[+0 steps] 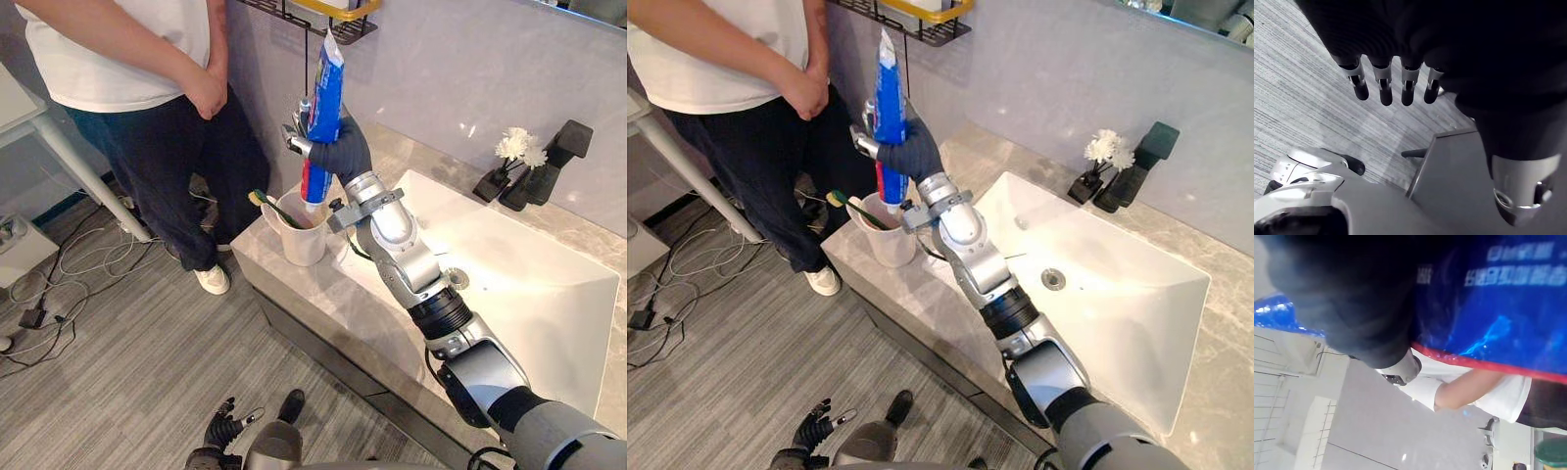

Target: Organize washtable

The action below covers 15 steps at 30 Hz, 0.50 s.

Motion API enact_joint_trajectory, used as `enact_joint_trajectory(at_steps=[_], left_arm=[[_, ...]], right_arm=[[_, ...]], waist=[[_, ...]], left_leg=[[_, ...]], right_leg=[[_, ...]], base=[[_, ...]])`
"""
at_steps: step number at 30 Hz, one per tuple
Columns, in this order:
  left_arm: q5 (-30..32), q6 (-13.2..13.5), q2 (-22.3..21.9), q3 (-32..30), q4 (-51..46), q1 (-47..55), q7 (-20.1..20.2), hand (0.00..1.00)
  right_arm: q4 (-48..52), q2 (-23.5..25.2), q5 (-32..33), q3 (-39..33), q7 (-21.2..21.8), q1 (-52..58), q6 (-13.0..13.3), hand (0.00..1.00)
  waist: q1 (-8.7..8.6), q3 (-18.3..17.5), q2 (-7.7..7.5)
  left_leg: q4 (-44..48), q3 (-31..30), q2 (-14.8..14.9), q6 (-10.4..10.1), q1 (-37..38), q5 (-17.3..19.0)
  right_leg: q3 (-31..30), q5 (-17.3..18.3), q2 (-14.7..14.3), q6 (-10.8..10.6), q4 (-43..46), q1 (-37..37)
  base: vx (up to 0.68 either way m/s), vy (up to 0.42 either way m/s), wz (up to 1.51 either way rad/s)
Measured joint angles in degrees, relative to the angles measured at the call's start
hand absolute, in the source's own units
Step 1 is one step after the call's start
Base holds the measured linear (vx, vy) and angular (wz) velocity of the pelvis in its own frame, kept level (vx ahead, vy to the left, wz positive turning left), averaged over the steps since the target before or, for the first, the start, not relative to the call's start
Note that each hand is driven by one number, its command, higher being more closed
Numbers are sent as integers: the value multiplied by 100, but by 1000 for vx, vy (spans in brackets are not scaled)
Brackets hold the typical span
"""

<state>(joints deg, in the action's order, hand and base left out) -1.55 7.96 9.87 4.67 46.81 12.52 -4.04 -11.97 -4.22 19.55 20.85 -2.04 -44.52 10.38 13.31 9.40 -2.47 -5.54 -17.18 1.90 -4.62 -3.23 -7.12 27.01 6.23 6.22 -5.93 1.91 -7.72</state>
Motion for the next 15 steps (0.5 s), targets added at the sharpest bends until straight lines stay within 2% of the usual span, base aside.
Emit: enact_joint_trajectory(at_steps=[15], left_arm=[[0,1,1,0,5,0,8,0]], right_arm=[[-31,-6,-225,47,-2,161,-21,100]], waist=[[1,-2,-3]], left_leg=[[0,-15,-11,-2,-18,-2]], right_leg=[[45,73,16,-15,85,28]], base=[[-1,-3,1]])
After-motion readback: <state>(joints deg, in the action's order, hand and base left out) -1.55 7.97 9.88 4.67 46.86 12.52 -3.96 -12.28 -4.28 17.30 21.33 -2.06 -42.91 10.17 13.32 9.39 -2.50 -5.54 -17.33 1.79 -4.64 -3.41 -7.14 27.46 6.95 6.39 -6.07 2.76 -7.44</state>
